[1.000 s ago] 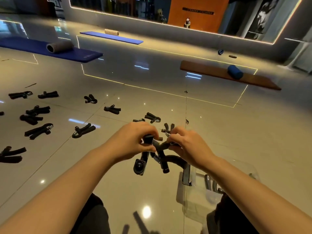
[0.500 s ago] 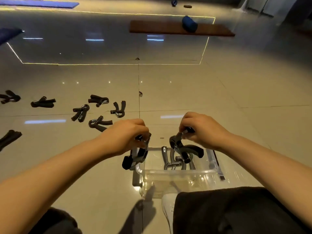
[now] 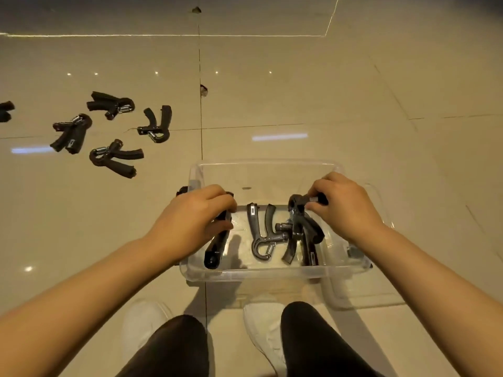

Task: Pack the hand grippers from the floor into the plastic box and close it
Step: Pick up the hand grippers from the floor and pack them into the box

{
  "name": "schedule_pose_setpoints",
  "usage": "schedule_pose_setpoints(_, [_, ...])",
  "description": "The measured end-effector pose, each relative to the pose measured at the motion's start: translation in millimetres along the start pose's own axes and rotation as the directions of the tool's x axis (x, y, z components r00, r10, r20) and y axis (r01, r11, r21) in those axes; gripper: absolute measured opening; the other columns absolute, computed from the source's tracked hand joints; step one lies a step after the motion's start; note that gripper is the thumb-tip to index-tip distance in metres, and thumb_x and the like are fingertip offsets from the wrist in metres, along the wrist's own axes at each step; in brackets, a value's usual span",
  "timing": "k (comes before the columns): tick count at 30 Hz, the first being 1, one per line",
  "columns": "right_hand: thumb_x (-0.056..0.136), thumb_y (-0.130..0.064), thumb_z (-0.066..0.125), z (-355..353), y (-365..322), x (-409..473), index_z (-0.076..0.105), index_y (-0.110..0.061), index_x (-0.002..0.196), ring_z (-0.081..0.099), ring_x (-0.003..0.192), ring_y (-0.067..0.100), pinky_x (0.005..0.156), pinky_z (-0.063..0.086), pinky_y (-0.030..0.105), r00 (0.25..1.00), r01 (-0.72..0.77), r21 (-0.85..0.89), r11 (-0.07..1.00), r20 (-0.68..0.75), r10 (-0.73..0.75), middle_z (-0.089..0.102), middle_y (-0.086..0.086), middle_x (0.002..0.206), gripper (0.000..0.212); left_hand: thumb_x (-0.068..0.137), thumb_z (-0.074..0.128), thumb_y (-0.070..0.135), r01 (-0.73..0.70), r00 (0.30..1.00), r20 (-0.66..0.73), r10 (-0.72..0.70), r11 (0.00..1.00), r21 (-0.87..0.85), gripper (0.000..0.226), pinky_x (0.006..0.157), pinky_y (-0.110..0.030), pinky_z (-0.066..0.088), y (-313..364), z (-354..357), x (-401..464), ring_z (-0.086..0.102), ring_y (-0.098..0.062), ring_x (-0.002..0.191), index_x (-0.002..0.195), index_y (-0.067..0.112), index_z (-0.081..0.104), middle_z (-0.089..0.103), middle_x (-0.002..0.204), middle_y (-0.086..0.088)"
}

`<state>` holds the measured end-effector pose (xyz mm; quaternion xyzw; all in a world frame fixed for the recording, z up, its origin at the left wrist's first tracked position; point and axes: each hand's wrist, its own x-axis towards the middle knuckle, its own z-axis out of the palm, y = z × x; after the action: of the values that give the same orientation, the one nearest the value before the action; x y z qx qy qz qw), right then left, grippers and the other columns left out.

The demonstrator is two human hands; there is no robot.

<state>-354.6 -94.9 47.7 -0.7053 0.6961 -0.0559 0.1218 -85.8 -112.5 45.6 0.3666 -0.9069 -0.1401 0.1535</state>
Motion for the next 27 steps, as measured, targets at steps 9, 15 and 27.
schedule_pose_setpoints(9, [0.081, -0.03, 0.071, 64.9, 21.5, -1.1, 0.068, -0.012, 0.094, 0.056, 0.085, 0.021, 0.07, 0.039, 0.029, 0.998, -0.053, 0.112, 0.992, -0.015, 0.055, 0.063, 0.003, 0.092, 0.022, 0.074, 0.072, 0.027, 0.182, 0.976, -0.118, -0.182, 0.983, -0.016, 0.018, 0.105, -0.041, 0.033, -33.6, 68.0, -25.1, 0.056, -0.012, 0.088, 0.087, 0.017, 0.067, 0.064, 0.089, 0.004])
schedule_pose_setpoints(15, [0.078, -0.021, 0.075, 78.3, 28.1, -15.2, 0.069, -0.01, 0.089, 0.058, 0.079, 0.016, 0.069, 0.037, 0.022, 0.994, 0.007, 0.165, 0.986, -0.106, 0.011, 0.066, 0.004, 0.091, 0.017, 0.076, 0.07, 0.03, 0.233, 0.97, -0.064, -0.233, 0.972, -0.01, 0.018, 0.108, -0.041, 0.029, -30.4, 66.6, -22.9, 0.061, -0.017, 0.089, 0.089, 0.018, 0.066, 0.065, 0.091, 0.004])
schedule_pose_setpoints(27, [0.079, -0.028, 0.074, 74.2, 23.4, 9.4, 0.065, -0.008, 0.089, 0.055, 0.082, 0.019, 0.069, 0.039, 0.026, 0.979, -0.107, 0.254, 0.961, -0.142, 0.146, 0.063, 0.005, 0.088, 0.024, 0.076, 0.073, 0.021, 0.217, 0.972, -0.088, -0.216, 0.976, -0.002, 0.017, 0.106, -0.039, 0.029, -30.4, 68.2, -22.6, 0.063, -0.019, 0.087, 0.091, 0.016, 0.066, 0.066, 0.091, 0.002])
